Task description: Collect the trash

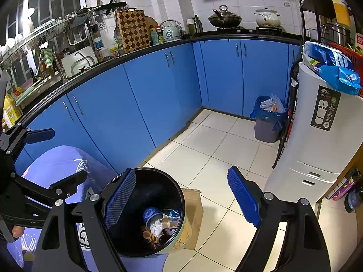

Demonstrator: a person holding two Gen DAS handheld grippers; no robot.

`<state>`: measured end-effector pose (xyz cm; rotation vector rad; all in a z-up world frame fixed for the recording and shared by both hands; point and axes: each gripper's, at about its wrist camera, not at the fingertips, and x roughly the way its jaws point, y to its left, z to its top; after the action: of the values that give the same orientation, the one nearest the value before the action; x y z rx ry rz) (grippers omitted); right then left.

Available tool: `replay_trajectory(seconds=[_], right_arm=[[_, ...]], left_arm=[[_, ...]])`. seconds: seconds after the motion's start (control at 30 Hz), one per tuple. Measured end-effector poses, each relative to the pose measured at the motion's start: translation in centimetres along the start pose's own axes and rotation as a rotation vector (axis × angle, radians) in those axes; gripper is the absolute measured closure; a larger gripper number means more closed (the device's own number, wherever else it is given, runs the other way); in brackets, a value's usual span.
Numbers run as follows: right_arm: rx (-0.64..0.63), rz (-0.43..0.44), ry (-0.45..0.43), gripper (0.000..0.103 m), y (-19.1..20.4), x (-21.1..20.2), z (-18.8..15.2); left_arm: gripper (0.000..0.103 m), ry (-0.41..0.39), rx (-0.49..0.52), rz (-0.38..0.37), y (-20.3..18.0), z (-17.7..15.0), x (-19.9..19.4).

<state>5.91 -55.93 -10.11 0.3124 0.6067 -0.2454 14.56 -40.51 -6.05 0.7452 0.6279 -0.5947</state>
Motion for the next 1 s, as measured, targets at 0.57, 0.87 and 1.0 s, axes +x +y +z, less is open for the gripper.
replay_trajectory(seconds=[0.57, 0.87, 1.0], right_arm=[[-0.004, 0.002, -0.002, 0.022, 0.4, -0.4, 0.0], [0.006, 0.003, -0.003, 0.022, 0.4, -0.7, 0.1], [0.007, 0.003, -0.002, 0.022, 0.4, -0.7, 0.1]], left_arm=[[0.003, -0.008, 0.007, -0.017, -0.3, -0.4, -0.7], [0.003, -0.02, 0.008, -0.013, -0.2, -0.3, -1.1], [0.003, -0.021, 0.008, -0.012, -0.1, -0.4, -1.1]])
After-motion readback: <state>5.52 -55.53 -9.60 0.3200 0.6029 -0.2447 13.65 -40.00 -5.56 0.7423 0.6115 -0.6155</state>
